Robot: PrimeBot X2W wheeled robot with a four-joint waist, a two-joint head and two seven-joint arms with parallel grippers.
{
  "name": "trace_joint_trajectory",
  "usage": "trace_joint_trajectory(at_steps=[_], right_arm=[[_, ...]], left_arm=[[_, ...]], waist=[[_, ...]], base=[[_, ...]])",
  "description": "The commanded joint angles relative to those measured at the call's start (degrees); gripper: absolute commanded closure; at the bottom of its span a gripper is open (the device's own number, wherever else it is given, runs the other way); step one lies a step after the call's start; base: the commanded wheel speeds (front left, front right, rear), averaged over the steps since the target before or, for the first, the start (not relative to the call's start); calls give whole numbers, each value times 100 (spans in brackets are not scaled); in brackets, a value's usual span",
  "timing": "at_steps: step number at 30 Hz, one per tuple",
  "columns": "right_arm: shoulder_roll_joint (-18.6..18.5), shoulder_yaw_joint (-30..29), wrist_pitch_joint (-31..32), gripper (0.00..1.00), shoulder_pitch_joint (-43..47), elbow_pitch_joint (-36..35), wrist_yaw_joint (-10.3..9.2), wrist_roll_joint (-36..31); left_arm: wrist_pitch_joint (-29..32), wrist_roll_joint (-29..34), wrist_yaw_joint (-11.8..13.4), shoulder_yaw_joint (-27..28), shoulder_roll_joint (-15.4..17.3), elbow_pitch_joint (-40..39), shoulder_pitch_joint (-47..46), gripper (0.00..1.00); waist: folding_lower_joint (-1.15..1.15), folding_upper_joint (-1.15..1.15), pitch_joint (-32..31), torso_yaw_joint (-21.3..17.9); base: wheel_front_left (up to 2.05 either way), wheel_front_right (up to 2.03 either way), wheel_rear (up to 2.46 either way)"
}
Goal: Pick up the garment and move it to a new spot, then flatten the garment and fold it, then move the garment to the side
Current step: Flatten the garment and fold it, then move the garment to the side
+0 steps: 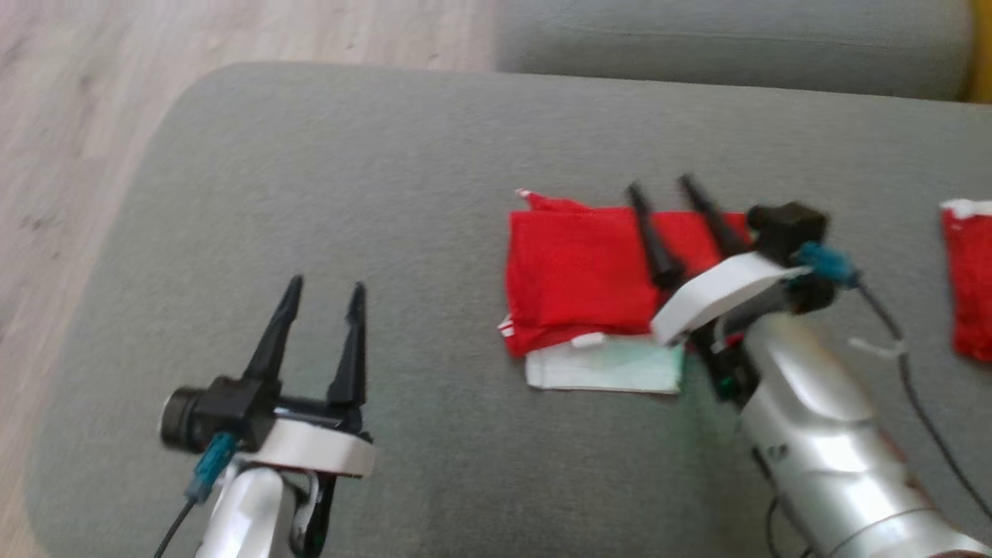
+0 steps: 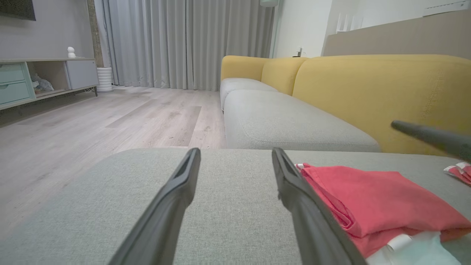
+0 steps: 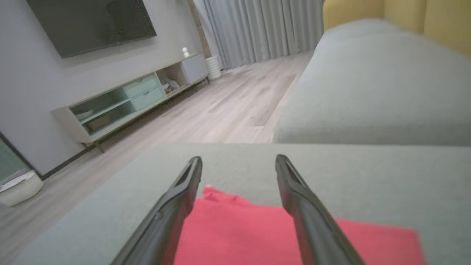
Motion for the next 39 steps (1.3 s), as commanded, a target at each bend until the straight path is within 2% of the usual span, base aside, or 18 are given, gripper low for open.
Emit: trace_joint_trajectory(at_steps=[1,7,14,24,32,39], right_arm=[[66,-66,-74,0,-105,-222,-5,-146],[66,-1429,-76,0,704,-1206,-5,-1598],[66,-1903,-77,0,1707,-2132,-5,-2164],[66,-2051,-77,0,2470,-2646,-5,-2012],[66,-2010,-77,0,2332,-2559,-5,-2071],[66,-2017,4,0,1960,-2444,-5,-2091]], left_arm=[[-29,1,10,224,88,-185,-109,0],[-29,30,67,402,109,-218,33,0],[-29,-17,132,627,61,-209,200,0],[-29,-9,117,701,-4,-225,324,0],[-29,47,73,633,-19,-224,223,0],[-29,39,29,539,-24,-268,29,0]], waist=[[0,0,-110,-222],[0,0,-212,-648],[0,0,-212,-954],[0,0,-182,-1023],[0,0,-108,-951],[0,0,246,-726]], base=[[0,0,0],[0,0,0],[0,0,0],[0,0,0],[0,0,0],[0,0,0]])
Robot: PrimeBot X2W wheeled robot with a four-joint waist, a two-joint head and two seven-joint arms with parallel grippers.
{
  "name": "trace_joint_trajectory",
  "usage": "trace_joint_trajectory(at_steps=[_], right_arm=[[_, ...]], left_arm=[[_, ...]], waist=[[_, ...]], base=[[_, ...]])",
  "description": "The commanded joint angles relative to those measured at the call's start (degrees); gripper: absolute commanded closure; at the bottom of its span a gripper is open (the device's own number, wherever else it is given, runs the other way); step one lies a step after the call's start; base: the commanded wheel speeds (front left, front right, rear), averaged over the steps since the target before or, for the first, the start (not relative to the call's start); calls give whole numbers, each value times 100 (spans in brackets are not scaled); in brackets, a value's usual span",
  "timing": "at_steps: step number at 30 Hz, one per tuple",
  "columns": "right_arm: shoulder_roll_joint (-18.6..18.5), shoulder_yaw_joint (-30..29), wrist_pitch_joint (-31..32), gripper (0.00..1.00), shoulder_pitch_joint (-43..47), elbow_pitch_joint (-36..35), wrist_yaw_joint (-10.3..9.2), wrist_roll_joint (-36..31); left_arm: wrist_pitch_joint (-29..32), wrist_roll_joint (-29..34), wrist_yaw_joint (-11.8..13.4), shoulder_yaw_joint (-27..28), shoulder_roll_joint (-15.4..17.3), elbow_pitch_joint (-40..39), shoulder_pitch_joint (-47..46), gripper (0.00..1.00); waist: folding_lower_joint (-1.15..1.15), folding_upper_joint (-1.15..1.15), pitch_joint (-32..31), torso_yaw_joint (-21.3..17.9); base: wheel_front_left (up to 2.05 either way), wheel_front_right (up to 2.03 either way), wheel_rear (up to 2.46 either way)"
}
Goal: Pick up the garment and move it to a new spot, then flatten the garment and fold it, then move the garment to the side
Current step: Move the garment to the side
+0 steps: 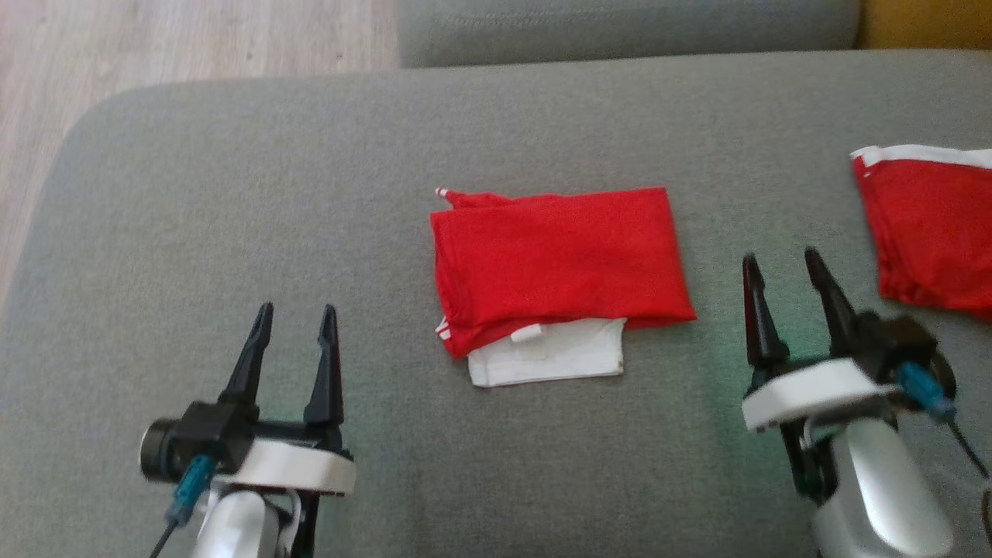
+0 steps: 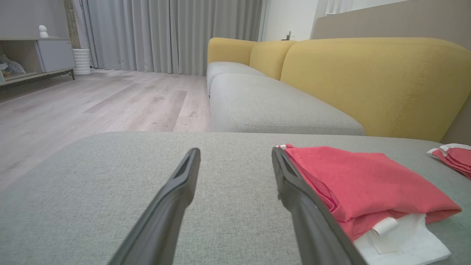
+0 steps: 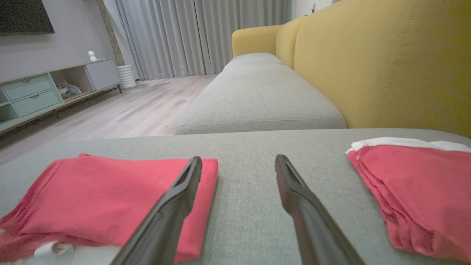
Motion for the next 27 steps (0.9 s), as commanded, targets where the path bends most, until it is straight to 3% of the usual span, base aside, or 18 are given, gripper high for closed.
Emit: trace_joint_trajectory(at_steps=[1,8,15,21,22,23,24,27], right_arm=[[-13,138,64,0,-443,-97,-5,-52],[-13,146,529,0,-937,394,-5,-317],[-13,228,1233,0,-1323,1468,-5,108],[-13,428,1418,0,-1587,2155,-5,313],[-13,461,1430,4,-1616,2250,-5,334],[-13,497,1462,56,-1640,2358,-5,322],[-13,549,1446,100,-1667,2435,-5,243],[-13,608,1229,100,-1721,2553,-5,48]], left_arm=[[-29,40,-17,133,7,-216,-365,0],[-29,-26,-25,-7,6,-158,-540,0],[-29,-131,7,-223,6,-101,-677,0],[-29,-159,14,-199,5,-97,-783,0],[-29,-164,12,-198,5,-94,-792,0],[-29,-170,8,-198,5,-89,-797,0],[-29,-173,4,-197,5,-88,-800,0],[-29,-174,-16,-198,5,-153,-780,0]], waist=[[0,0,185,145],[0,0,457,401],[0,0,624,676],[0,0,720,825],[0,0,721,840],[0,0,716,850],[0,0,703,855],[0,0,622,828]], base=[[0,0,0],[0,0,0],[0,0,0],[0,0,0],[0,0,0],[0,0,0],[0,0,0],[0,0,0]])
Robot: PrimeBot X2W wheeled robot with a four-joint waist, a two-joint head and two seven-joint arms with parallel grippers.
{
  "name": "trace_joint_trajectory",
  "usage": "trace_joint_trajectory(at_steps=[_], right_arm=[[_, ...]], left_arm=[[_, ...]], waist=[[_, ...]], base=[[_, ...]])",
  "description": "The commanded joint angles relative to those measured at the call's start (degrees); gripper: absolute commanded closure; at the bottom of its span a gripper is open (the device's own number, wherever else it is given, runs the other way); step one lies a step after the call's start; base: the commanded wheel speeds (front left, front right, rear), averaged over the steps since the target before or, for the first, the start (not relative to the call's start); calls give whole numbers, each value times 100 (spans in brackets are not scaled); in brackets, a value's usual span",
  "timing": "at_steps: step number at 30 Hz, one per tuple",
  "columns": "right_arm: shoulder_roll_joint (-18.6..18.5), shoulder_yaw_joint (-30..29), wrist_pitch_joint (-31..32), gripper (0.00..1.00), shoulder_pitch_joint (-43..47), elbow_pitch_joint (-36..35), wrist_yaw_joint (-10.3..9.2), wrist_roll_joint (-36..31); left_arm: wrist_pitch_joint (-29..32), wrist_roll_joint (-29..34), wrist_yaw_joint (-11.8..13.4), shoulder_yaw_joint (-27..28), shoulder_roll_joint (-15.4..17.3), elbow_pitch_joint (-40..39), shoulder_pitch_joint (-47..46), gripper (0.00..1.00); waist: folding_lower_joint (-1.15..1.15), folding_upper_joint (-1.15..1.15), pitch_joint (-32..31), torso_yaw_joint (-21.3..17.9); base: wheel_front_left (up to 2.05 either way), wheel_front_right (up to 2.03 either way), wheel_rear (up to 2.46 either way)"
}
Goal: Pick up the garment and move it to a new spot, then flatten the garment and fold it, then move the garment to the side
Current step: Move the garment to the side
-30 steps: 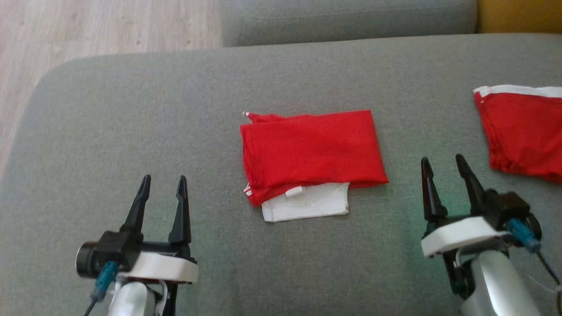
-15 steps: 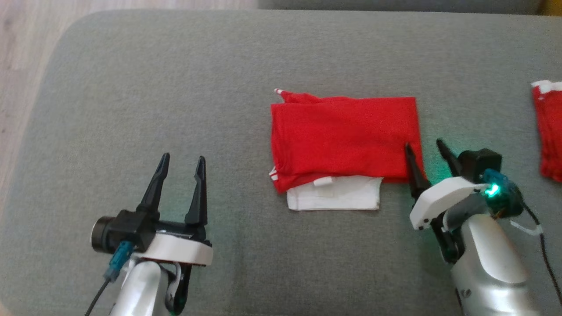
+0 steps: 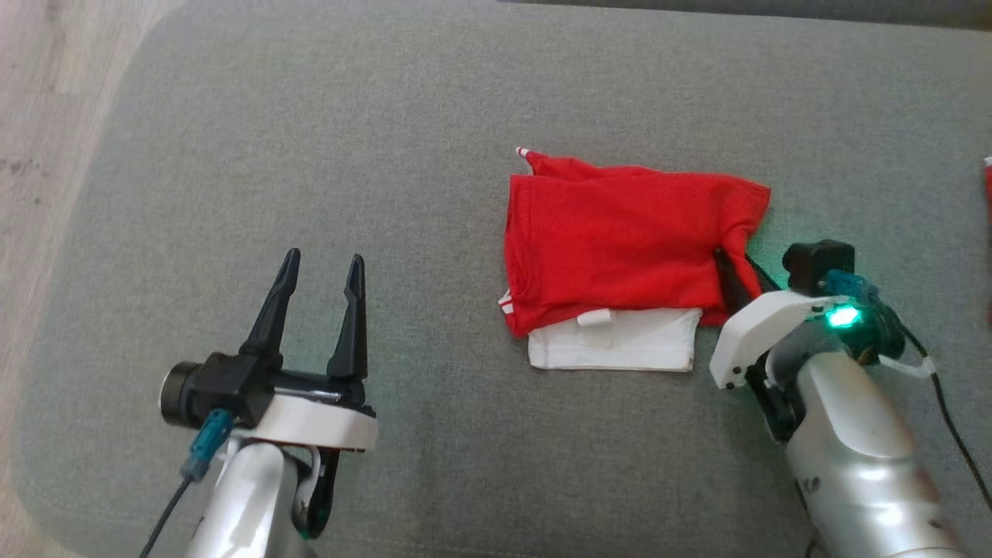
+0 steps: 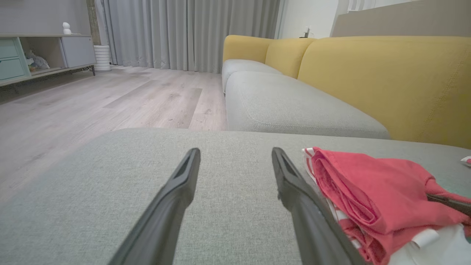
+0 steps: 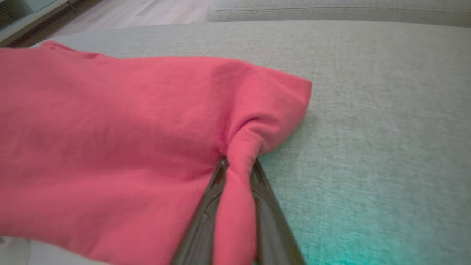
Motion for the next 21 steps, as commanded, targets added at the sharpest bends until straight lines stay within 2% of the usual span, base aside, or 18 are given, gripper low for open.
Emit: trace_joint_trajectory(at_steps=[1,7,12,16,19,21], right_arm=[[94,181,-71,100,49,33,-5,-53],[94,332,-608,100,-7,-133,-5,-462],[55,353,-761,100,90,-492,-5,-1047],[-243,494,-688,100,230,-987,-5,-1317],[-432,542,-606,100,263,-1225,-5,-1311],[-694,562,-482,100,262,-1454,-5,-1275]], left_arm=[[-29,-48,-19,198,22,-210,-132,0],[-29,-126,-62,127,22,-225,-25,0],[-29,-166,-34,73,22,-316,44,0],[-29,-145,-14,72,22,-400,163,0],[-29,-123,-23,59,22,-406,180,0],[-29,-98,-34,68,22,-419,170,0]], waist=[[0,0,-65,-47],[0,0,-327,-344],[0,0,-517,-708],[0,0,-579,-1117],[0,0,-557,-1257],[0,0,-500,-1377]], base=[[0,0,0],[0,0,0],[0,0,0],[0,0,0],[0,0,0],[0,0,0]])
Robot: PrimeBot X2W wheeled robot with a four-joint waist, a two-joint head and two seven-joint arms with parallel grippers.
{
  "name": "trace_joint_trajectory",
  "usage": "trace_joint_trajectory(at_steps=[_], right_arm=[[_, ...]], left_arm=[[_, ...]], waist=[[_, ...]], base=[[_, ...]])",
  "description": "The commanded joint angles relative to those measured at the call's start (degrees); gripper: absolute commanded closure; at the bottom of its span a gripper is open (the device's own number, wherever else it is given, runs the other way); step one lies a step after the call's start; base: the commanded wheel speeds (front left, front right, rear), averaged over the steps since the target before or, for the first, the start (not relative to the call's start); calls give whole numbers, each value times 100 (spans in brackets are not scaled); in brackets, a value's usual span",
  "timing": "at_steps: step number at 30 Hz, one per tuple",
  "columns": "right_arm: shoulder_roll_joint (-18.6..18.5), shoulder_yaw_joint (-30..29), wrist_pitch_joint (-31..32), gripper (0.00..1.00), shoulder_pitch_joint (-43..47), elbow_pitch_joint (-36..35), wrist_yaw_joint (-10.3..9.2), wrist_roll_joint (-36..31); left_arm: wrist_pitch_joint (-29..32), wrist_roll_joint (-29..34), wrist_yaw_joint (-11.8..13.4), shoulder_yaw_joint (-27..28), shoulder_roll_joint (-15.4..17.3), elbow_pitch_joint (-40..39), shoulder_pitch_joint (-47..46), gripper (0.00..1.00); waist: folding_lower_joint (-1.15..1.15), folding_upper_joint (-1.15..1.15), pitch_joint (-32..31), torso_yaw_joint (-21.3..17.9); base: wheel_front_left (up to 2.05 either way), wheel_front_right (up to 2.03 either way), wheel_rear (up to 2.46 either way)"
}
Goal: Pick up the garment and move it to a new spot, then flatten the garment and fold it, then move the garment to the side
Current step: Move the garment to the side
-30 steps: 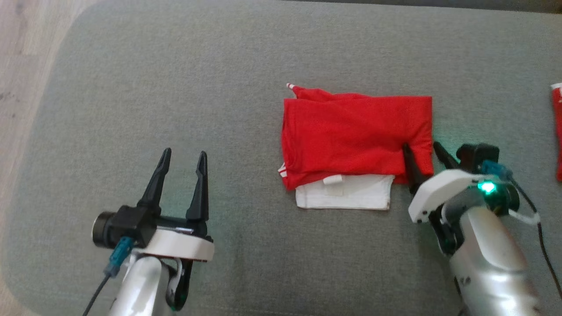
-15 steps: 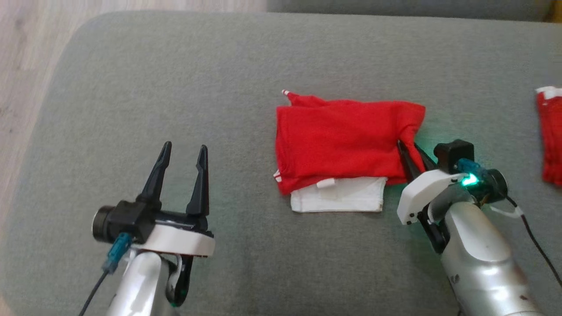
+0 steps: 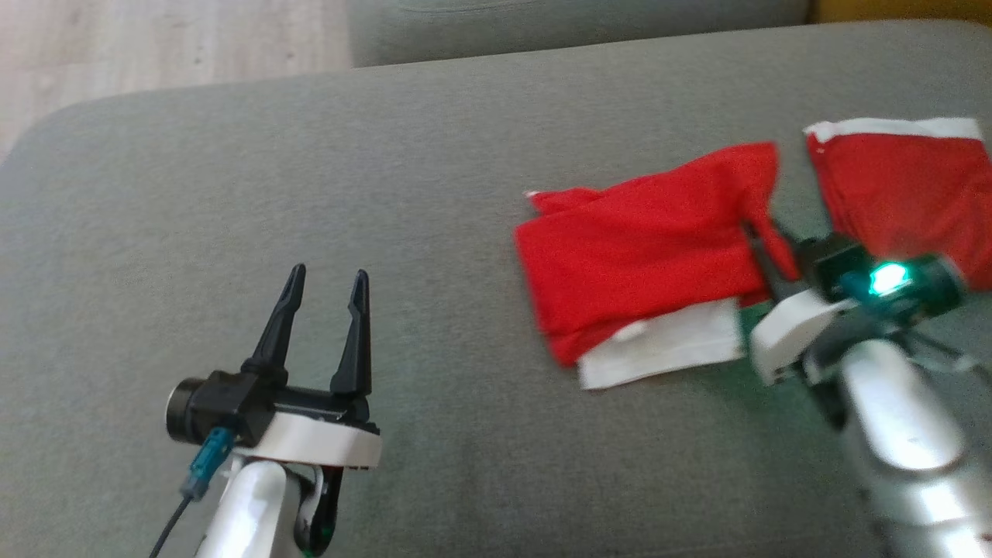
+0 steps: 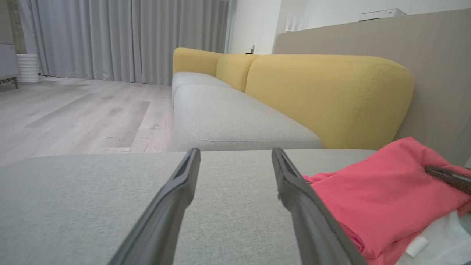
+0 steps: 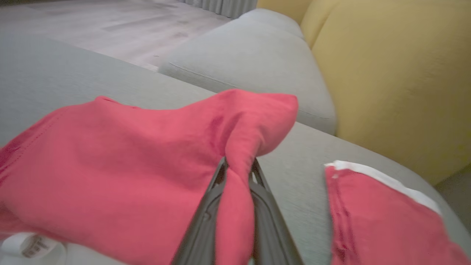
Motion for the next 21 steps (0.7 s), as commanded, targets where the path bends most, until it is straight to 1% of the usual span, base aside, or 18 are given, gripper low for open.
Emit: trace_joint_trajectory(at_steps=[1,3,6,11,16,21], right_arm=[[-226,54,58,100,-120,-319,-5,13],[-546,-42,208,100,-184,-487,-5,77],[-1027,-382,403,100,-355,-593,-5,53],[-1595,-937,596,100,-631,-351,-5,-100],[-1931,-1515,631,100,-932,33,-5,-289],[-2040,-1950,584,100,-1085,321,-5,-460]], left_arm=[[-29,51,-1,143,22,-221,-101,0],[-29,84,-13,165,22,-240,-148,0],[-29,132,-37,206,22,-302,-241,0],[-29,195,-100,190,22,-327,-371,0],[-29,226,-142,201,32,-292,-468,0],[-29,235,-163,254,36,-278,-468,0]], waist=[[0,0,84,-180],[0,0,191,-252],[0,0,398,-315],[0,0,694,-272],[0,0,846,-151],[0,0,881,-73]], base=[[0,0,0],[0,0,0],[0,0,0],[0,0,0],[0,0,0],[0,0,0]])
